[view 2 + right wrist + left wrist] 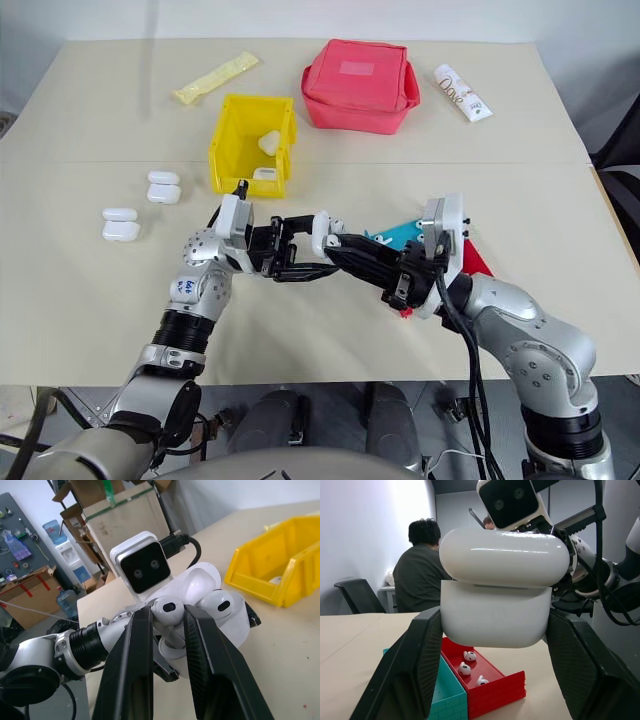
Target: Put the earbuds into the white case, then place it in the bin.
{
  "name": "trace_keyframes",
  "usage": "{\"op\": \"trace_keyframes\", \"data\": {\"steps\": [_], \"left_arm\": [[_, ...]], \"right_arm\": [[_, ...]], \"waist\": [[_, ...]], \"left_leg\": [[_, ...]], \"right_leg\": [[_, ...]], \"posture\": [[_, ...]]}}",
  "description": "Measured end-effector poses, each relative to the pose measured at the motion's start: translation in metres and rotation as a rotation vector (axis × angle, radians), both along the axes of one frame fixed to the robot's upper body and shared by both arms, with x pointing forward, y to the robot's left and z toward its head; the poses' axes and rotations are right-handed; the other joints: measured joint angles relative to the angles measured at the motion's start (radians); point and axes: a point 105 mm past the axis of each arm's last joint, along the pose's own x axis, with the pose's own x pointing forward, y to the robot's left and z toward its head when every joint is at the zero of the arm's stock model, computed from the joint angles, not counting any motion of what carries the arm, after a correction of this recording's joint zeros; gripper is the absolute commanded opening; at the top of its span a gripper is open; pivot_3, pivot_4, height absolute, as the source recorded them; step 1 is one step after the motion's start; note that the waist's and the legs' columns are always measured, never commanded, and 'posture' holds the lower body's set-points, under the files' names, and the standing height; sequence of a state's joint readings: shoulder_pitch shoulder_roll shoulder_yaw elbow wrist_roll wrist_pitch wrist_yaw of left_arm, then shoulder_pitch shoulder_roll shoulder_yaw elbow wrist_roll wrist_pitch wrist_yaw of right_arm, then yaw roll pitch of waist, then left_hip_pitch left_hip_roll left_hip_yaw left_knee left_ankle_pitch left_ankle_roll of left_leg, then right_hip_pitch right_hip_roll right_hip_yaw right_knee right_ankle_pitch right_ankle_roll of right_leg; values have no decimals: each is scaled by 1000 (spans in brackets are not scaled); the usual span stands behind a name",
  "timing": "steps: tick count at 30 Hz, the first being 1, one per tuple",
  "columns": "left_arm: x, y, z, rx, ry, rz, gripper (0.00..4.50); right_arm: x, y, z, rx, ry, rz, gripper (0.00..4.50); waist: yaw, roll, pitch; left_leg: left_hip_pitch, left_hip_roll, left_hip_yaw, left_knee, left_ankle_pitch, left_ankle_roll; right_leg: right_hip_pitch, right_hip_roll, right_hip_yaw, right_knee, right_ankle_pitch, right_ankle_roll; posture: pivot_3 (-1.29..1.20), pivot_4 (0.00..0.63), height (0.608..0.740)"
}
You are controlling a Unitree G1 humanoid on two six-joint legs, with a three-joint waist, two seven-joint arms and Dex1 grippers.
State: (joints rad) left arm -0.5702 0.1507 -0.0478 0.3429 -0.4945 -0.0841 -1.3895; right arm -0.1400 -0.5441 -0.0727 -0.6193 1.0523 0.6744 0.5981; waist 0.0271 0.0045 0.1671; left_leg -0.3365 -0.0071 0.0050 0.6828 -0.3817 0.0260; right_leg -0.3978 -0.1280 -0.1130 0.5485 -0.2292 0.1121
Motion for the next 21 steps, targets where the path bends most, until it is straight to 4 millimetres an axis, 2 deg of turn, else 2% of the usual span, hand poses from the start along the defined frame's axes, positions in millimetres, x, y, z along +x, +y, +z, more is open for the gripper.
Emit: {"op": "trace_keyframes", "data": {"steps": [21], "left_arm": [[-1, 0, -5, -15, 17, -9, 2761]], "right_arm": [[-1, 1, -9, -16, 4, 59, 498]], "waist": [[0, 0, 0]], "left_leg": [[0, 0, 0, 0, 0, 0]], "right_leg": [[0, -2, 0, 0, 0, 0]], "posture": [[0, 150, 740]]}}
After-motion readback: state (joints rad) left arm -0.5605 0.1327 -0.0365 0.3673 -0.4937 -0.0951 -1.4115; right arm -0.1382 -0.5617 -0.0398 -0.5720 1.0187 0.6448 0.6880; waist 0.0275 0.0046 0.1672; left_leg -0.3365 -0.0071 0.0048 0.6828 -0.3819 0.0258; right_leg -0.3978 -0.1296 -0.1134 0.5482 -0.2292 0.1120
